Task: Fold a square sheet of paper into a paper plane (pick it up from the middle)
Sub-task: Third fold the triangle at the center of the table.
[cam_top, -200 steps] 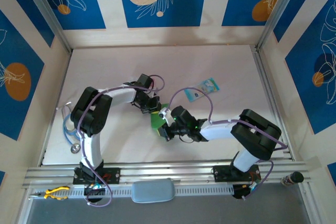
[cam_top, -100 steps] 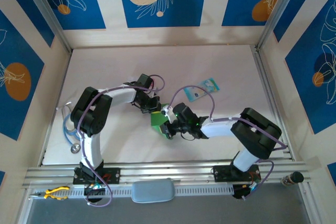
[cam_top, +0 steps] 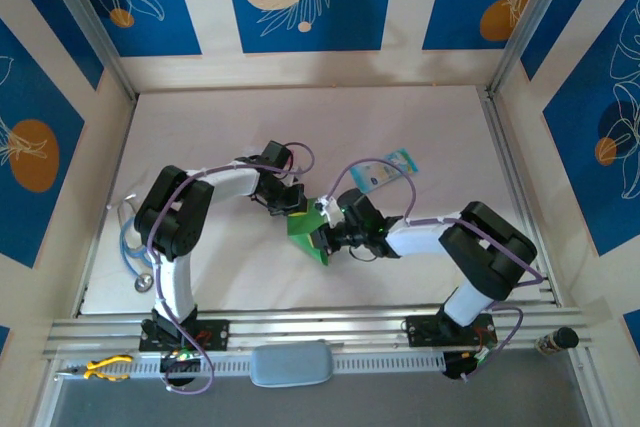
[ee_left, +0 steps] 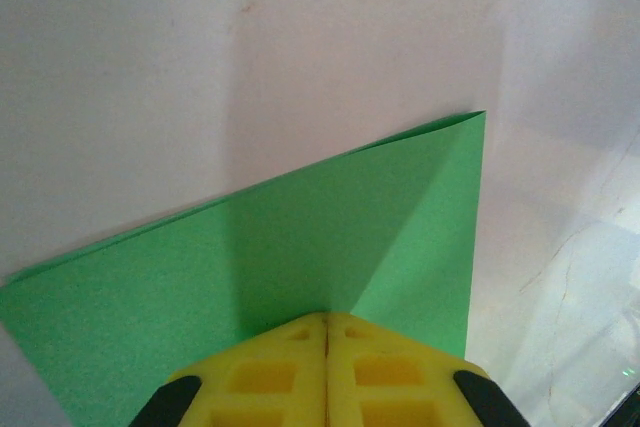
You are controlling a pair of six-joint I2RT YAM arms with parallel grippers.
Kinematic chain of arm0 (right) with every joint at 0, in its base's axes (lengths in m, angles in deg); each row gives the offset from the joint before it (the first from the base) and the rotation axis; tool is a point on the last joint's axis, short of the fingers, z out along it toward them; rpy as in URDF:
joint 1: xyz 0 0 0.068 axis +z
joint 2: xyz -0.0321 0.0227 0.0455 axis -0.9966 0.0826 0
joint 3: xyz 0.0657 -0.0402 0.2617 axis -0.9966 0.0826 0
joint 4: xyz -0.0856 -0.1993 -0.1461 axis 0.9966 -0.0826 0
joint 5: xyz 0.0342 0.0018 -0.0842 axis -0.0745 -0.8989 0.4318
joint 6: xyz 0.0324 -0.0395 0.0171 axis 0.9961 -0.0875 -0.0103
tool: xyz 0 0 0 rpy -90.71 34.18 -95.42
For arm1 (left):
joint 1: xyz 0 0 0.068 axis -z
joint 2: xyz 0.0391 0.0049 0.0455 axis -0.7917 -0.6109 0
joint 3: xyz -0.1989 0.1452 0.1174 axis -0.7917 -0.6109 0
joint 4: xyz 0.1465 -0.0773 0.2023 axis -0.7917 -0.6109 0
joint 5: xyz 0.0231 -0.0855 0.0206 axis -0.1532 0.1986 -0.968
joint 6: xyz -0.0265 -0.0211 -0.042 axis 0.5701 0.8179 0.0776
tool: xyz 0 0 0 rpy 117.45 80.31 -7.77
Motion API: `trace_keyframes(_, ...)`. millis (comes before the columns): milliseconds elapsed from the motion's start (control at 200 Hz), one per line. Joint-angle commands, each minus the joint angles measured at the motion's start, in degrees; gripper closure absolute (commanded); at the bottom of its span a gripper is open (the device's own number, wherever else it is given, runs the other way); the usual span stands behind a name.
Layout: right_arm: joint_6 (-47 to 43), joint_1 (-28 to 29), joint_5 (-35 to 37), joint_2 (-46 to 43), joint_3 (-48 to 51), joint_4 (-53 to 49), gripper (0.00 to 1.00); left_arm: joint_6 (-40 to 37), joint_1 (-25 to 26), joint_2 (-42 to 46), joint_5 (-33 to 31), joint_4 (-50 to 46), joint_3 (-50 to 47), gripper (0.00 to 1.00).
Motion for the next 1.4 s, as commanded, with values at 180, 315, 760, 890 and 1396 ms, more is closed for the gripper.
trace_keyframes(180, 0.88, -1.64, -1.13, 1.54, -0.92, -0.79, 0.98, 0.19, 0.41, -0.12, -1.87, -0.81, -1.71, 0.91)
trace_keyframes(315, 1.8, -1.78, -1.12, 2.67, -1.57, -0.7, 0.98, 0.31, 0.41, 0.05, -1.89, -0.7, -1.84, 0.91)
trace_keyframes(760, 1.48, -2.83, -0.13, 4.51, -2.41, -0.96, 0.98, 0.37, 0.41, -0.03, -2.07, -0.79, -1.51, 0.9)
trace_keyframes(890, 1.46, -3.09, -0.58, 5.12, -2.84, -1.23, 0.98, 0.31, 0.41, -0.29, -1.98, -0.86, -1.32, 0.91)
trace_keyframes(1396, 1.11, -2.92, -0.76, 3.84, -2.68, -3.85, 0.98, 0.12, 0.41, 0.14, -2.13, -1.32, -1.5, 0.9)
